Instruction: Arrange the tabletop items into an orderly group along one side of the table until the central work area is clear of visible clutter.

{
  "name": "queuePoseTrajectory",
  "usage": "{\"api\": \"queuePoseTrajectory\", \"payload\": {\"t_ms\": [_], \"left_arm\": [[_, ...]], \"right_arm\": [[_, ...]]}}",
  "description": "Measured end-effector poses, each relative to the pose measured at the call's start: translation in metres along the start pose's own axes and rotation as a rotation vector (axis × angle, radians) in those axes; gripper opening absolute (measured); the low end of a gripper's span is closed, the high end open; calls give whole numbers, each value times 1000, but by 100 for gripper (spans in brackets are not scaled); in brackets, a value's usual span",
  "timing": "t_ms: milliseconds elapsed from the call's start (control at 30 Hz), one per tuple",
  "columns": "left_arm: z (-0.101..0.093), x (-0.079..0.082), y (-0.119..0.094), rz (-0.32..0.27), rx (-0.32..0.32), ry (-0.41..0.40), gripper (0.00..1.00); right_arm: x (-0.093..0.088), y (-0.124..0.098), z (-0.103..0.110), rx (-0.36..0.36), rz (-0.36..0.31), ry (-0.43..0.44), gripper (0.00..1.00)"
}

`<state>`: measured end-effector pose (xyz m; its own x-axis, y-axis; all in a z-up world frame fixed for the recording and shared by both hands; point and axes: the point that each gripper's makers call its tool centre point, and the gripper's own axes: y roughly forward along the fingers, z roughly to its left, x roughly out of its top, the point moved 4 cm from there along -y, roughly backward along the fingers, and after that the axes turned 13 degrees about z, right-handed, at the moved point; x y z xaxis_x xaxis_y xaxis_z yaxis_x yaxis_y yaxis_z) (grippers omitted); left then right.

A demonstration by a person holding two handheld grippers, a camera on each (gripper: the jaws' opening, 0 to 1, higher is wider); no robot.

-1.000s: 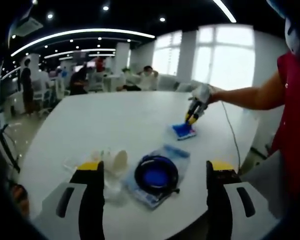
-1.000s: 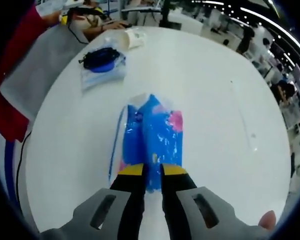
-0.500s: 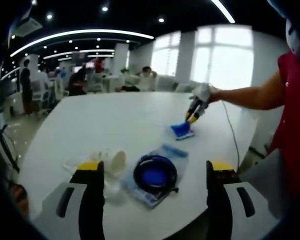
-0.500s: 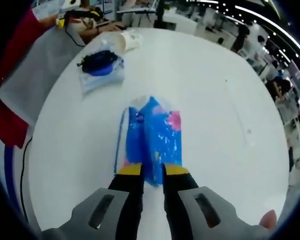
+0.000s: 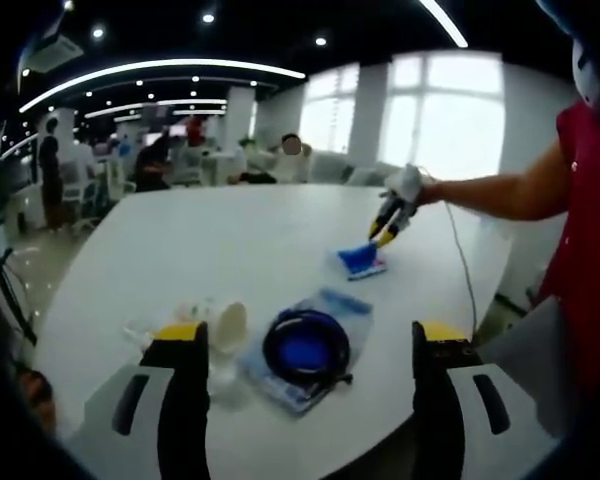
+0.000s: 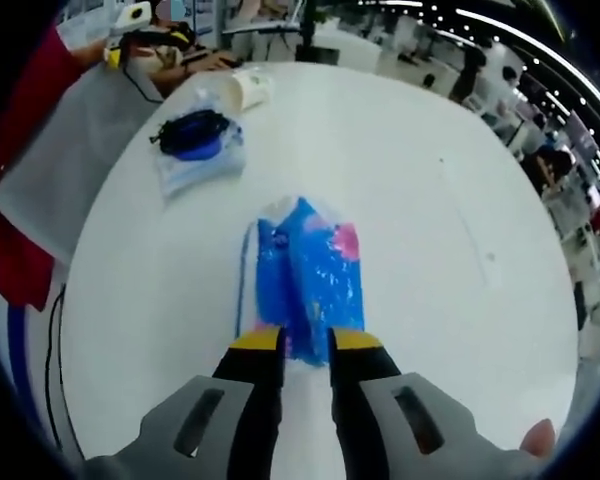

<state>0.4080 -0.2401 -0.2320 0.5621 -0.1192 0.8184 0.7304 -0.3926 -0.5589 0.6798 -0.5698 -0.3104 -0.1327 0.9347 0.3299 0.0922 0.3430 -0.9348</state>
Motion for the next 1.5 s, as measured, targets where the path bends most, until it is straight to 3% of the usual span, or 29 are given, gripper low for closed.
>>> {"api": "queuePoseTrajectory", "payload": {"t_ms": [333,667,1067,1500], "left_arm": [[-2,0,0,-6,-22,10,81],[2,1,-1,-12,-56,24,81],[3,0,-1,-15,-94,39,80],[1,0,-3,-21,-142,59,80]], "right_arm": [[1,-7,9,-24,-22,40,25],[6,-13,24,-53,-63,96,43],[16,-20,43,-71,-86,133,56],[35,-29,67,-81,-108,144,57]]}}
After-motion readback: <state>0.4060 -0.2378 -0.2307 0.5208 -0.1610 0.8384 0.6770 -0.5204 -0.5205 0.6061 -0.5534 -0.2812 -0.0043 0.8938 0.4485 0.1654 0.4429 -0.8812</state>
